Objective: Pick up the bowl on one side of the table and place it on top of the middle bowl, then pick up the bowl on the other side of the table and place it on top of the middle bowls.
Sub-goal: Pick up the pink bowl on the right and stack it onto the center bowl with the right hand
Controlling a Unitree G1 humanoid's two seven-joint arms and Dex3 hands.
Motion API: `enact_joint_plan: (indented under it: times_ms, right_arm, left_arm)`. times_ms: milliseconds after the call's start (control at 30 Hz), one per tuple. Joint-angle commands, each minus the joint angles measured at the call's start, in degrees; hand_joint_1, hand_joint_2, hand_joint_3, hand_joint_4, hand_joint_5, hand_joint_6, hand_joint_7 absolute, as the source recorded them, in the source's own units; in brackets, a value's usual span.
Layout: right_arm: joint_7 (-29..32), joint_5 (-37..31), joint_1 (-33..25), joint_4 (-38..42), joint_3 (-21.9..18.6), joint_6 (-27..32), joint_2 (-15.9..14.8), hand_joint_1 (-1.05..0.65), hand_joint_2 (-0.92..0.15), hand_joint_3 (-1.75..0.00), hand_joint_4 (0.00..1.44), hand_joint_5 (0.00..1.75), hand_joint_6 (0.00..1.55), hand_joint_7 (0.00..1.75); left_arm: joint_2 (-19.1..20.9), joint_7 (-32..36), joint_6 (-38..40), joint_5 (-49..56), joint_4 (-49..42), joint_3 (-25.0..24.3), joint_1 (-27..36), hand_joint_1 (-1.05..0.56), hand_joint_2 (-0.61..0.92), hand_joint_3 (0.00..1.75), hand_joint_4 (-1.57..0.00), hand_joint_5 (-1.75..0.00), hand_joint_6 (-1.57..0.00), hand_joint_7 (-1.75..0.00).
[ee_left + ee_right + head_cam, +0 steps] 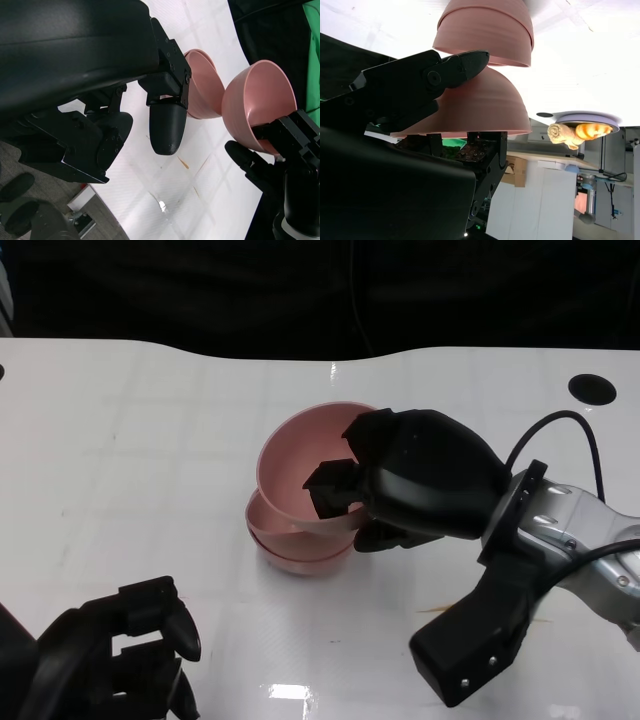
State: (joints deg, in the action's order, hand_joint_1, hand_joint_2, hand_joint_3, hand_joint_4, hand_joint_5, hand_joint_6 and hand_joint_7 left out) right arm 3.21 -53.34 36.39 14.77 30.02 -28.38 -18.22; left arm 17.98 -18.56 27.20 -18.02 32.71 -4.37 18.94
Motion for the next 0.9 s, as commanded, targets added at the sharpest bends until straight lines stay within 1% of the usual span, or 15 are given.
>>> enact_joint_plan:
  times_ms: [33, 67, 100, 233, 267, 333, 400, 467, 733, 867, 900]
  right_arm:
    - [0.30, -1.22, 1.76, 1.65, 1.18, 0.78, 0.75, -0.26, -0.90, -0.12, 0.89, 1.75, 0.81, 1.19]
    - [0.28, -1.45, 1.98, 2.20, 1.45, 0.91, 0.97, -0.26, -0.91, -0.12, 0.88, 1.75, 0.83, 1.10]
    - [0.45, -1.47, 2.18, 2.89, 1.69, 0.87, 1.17, -0.27, -0.91, -0.11, 0.88, 1.75, 0.84, 1.04]
    - [1.06, -1.53, 2.85, 5.73, 2.32, 0.71, 1.93, -0.27, -0.91, -0.10, 0.86, 1.75, 0.88, 0.89]
    - [1.49, -1.49, 2.99, 6.66, 2.43, 0.58, 2.18, -0.26, -0.92, -0.09, 0.86, 1.75, 0.89, 0.90]
    - [2.63, -1.55, 3.33, 8.32, 2.71, 0.11, 2.51, -0.25, -0.92, -0.08, 0.87, 1.75, 0.88, 0.97]
    - [3.53, -1.75, 3.68, 9.55, 3.02, -0.23, 2.67, -0.24, -0.92, -0.07, 0.88, 1.75, 0.82, 1.17]
    - [3.99, -1.77, 3.92, 10.12, 3.22, -0.38, 2.69, -0.23, -0.92, -0.06, 0.88, 1.75, 0.80, 1.23]
    - [7.09, -2.14, 5.53, 15.41, 5.00, -0.52, 3.83, -0.25, -0.91, -0.08, 0.87, 1.75, 0.75, 1.27]
    - [7.40, -2.33, 6.36, 16.79, 5.80, -0.17, 4.21, -0.26, -0.92, -0.07, 0.85, 1.75, 0.76, 1.18]
    - [7.35, -2.27, 6.51, 17.05, 5.94, -0.09, 4.30, -0.26, -0.92, -0.07, 0.84, 1.75, 0.78, 1.13]
  left_arm:
    - [-0.08, 0.16, -0.71, 0.39, 0.38, 0.16, 0.25, 0.30, 0.80, 1.12, -0.78, -1.75, -0.65, -1.75]
    - [-0.13, 0.17, -0.91, 0.53, 0.42, 0.24, 0.30, 0.30, 0.79, 1.12, -0.78, -1.75, -0.65, -1.75]
    - [-0.16, 0.25, -0.86, 0.65, 0.53, 0.31, 0.37, 0.30, 0.79, 1.12, -0.78, -1.75, -0.65, -1.75]
    - [-0.45, 0.55, -0.48, 0.75, 0.62, 0.37, 0.71, 0.29, 0.79, 1.12, -0.77, -1.75, -0.64, -1.75]
    - [-0.53, 0.68, -0.25, 0.75, 0.73, 0.38, 0.76, 0.29, 0.79, 1.11, -0.76, -1.75, -0.63, -1.75]
    - [-0.49, 0.71, -0.33, 1.11, 0.89, 0.55, 0.84, 0.28, 0.79, 1.11, -0.76, -1.75, -0.62, -1.75]
    - [-0.48, 0.21, -1.00, 1.18, 0.58, 0.59, 0.84, 0.29, 0.79, 1.11, -0.76, -1.75, -0.62, -1.75]
    - [-0.53, -0.01, -1.23, 1.17, 0.44, 0.56, 0.83, 0.29, 0.79, 1.11, -0.76, -1.75, -0.62, -1.75]
    - [-0.85, 1.60, 0.55, 1.82, 2.02, 1.17, 0.95, 0.28, 0.77, 1.12, -0.75, -1.75, -0.61, -1.75]
    - [-0.79, 1.72, 0.70, 1.84, 2.53, 1.39, 0.99, 0.29, 0.77, 1.14, -0.76, -1.75, -0.61, -1.75]
    - [-0.83, 1.65, 0.71, 1.70, 2.54, 1.39, 0.98, 0.30, 0.77, 1.15, -0.75, -1.75, -0.61, -1.75]
